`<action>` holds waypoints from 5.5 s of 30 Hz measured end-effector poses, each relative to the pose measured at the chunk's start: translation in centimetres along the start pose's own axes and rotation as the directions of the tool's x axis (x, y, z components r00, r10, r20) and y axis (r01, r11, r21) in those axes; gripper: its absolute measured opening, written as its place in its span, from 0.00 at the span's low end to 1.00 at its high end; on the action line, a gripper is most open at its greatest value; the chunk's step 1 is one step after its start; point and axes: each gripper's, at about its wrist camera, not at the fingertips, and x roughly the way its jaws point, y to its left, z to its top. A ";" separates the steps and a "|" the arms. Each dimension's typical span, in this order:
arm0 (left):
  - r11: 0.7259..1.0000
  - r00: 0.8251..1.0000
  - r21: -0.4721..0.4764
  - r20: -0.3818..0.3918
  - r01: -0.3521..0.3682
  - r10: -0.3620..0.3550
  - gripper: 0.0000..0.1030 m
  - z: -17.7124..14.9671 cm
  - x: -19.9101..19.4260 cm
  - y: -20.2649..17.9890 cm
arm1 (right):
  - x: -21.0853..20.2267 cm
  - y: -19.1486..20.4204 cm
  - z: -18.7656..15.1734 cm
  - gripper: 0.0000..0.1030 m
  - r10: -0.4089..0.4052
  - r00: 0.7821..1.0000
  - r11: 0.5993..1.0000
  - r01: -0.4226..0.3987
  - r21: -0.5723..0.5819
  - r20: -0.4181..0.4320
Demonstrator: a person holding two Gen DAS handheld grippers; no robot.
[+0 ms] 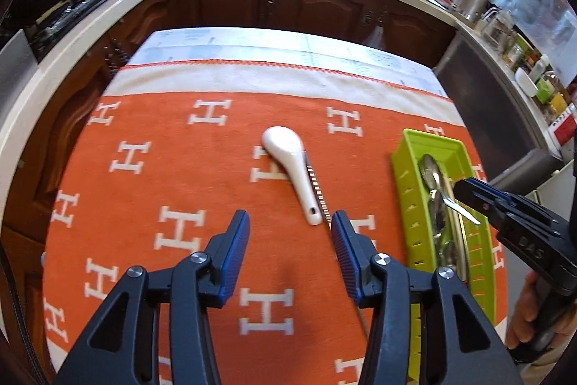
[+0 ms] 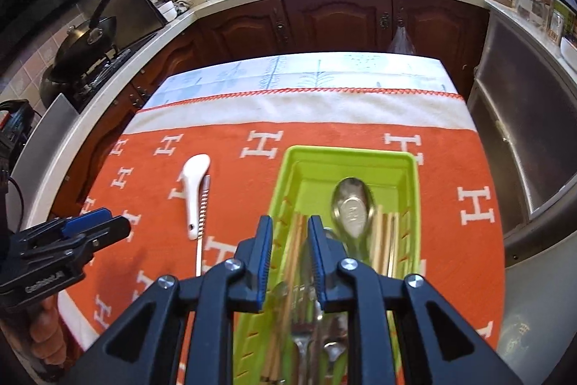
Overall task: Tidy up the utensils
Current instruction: 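Lower the right tool onto the white ceramic spoon and grasp it, then drop the white spoon in the tray with the right tool while the left tool nears the rod, then grasp the twisted metal rod with the left tool and carry it over the tray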
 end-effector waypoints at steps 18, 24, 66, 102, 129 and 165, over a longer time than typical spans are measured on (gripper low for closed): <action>0.985 0.986 -0.091 0.061 -0.149 0.155 0.62 -0.2 -1.7 5.5 | 3.2 5.9 0.5 0.19 0.101 0.987 0.990 -0.112 -0.083 -0.125; 0.977 0.985 -0.137 0.038 -0.161 0.168 0.62 -0.3 -1.0 7.7 | 6.1 7.0 1.5 0.19 0.143 0.971 0.985 -0.159 -0.068 -0.191; 0.977 0.997 -0.205 -0.053 -0.066 0.056 0.62 -0.6 3.9 12.1 | 14.6 11.3 4.2 0.14 0.135 0.957 0.983 -0.162 -0.086 -0.256; 0.998 0.995 0.060 -0.102 0.006 0.000 0.62 -2.2 3.2 -0.7 | -0.2 -3.8 0.5 0.06 -0.018 0.999 0.998 0.016 0.060 0.039; 0.987 0.976 0.126 -0.180 -0.103 0.125 0.64 -2.1 9.4 -6.3 | -1.9 -4.9 -2.9 0.07 -0.031 1.000 0.987 0.029 0.155 0.007; 0.969 0.964 0.042 -0.121 0.243 -0.236 0.04 -1.8 -0.4 -10.7 | -4.0 -5.6 -6.6 0.07 0.011 1.000 0.967 -0.014 0.254 0.011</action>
